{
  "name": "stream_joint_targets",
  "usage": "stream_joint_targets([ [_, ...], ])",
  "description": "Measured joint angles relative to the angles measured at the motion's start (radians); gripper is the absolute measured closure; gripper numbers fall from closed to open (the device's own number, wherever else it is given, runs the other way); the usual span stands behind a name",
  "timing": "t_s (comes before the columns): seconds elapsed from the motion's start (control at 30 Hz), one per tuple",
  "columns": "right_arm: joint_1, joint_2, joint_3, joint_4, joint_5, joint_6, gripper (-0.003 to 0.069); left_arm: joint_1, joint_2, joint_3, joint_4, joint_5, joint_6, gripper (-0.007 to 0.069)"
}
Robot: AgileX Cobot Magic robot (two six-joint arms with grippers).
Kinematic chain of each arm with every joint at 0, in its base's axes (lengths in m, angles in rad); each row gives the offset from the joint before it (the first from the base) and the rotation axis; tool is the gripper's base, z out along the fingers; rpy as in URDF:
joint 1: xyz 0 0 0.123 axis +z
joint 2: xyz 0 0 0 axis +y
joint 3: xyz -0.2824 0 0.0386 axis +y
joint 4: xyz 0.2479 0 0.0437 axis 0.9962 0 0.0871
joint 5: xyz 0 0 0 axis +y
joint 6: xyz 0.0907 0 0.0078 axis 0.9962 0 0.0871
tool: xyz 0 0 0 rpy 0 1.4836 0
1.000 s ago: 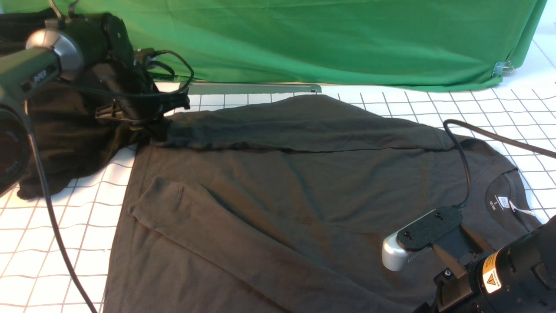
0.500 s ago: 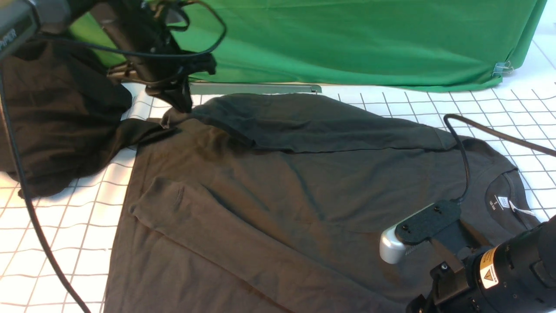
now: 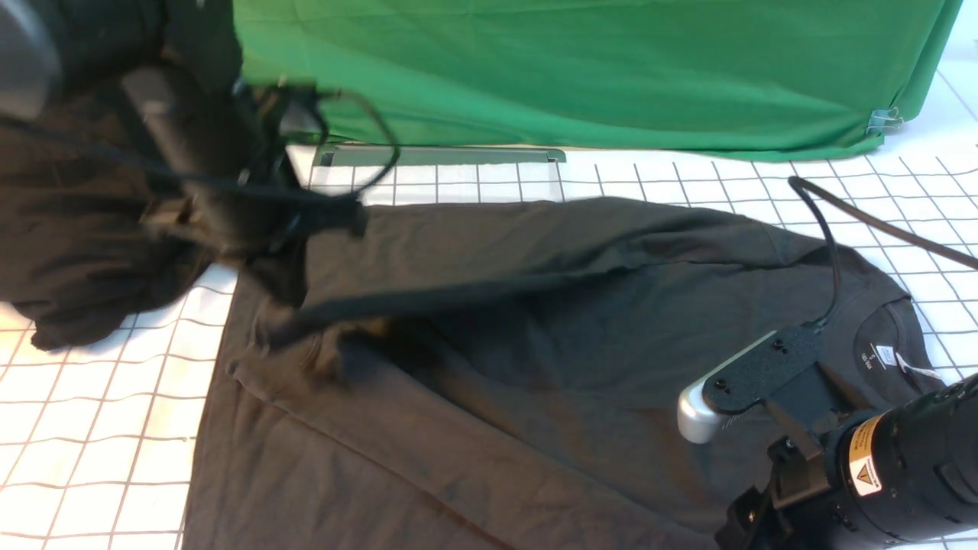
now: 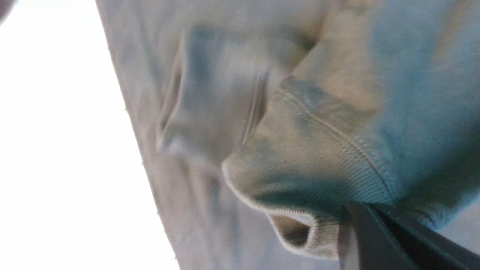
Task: Fold a long-sleeved shirt over a white checkered tablecloth.
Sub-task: 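Fold the left side of the dark shirt inward over its body with the left gripper, then grasp the near edge of the shirt at its hem and shoulder corners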
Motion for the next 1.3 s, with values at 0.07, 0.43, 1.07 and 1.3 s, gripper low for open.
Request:
stream_joint_targets([
  [0.07, 0.000, 0.000, 0.000, 0.000, -0.009, 0.001, 0.0322, -0.002, -0.005, 0.035, 0.016, -0.009, -0.003, 0.0630],
  [0.43, -0.228, 0.001, -0.144, -0.058, 0.052, 0.022, 0.0322, -0.021, -0.012, 0.180, 0.041, -0.025, -0.005, 0.0630],
  [1.07, -0.309, 0.001, -0.182, -0.047, 0.114, -0.005, 0.0322, -0.025, -0.027, 0.282, 0.056, 0.005, 0.022, 0.0200],
  [1.3, -0.309, 0.001, -0.182, -0.046, 0.114, -0.008, 0.0322, -0.025, -0.066, 0.294, 0.080, 0.004, 0.000, 0.0138],
])
